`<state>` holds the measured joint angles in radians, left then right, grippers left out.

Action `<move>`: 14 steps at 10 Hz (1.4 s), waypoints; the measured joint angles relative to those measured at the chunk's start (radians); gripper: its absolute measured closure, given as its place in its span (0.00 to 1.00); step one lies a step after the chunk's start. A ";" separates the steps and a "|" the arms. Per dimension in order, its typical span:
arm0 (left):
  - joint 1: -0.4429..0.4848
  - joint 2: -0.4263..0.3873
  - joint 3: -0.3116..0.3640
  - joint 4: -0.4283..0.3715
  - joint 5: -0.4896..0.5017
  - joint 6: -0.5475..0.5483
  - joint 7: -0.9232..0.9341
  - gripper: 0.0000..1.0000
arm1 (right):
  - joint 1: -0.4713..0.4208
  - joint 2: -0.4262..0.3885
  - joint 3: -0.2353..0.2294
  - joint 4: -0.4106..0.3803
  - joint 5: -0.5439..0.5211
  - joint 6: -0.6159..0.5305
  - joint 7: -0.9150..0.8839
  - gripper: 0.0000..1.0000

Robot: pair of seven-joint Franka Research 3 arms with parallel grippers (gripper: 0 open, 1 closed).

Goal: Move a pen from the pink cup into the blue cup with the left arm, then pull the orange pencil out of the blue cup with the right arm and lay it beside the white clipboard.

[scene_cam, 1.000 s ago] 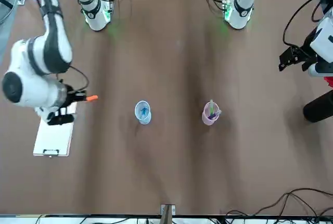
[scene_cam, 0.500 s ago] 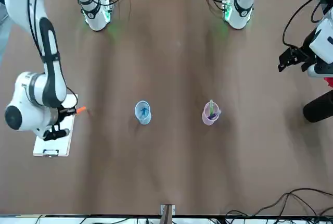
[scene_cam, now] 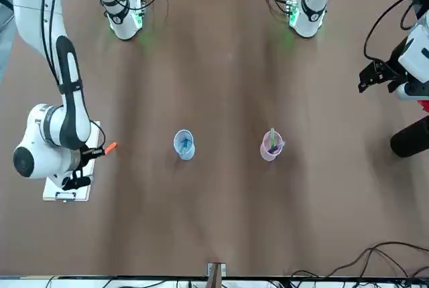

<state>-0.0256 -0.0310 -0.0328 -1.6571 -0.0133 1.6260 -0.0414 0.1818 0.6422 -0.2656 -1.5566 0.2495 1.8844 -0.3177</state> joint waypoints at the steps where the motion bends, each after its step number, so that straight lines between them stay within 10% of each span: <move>1: 0.000 0.000 0.000 0.000 0.000 0.000 0.000 0.00 | 0.000 0.014 0.000 0.002 0.004 0.038 0.000 0.84; 14: 0.000 0.007 0.000 0.000 0.000 0.000 0.000 0.00 | -0.023 0.217 -0.002 0.165 0.070 0.167 0.000 0.84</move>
<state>-0.0256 -0.0242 -0.0328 -1.6566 -0.0133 1.6259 -0.0418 0.1591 0.8588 -0.2675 -1.3914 0.3195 2.0514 -0.3176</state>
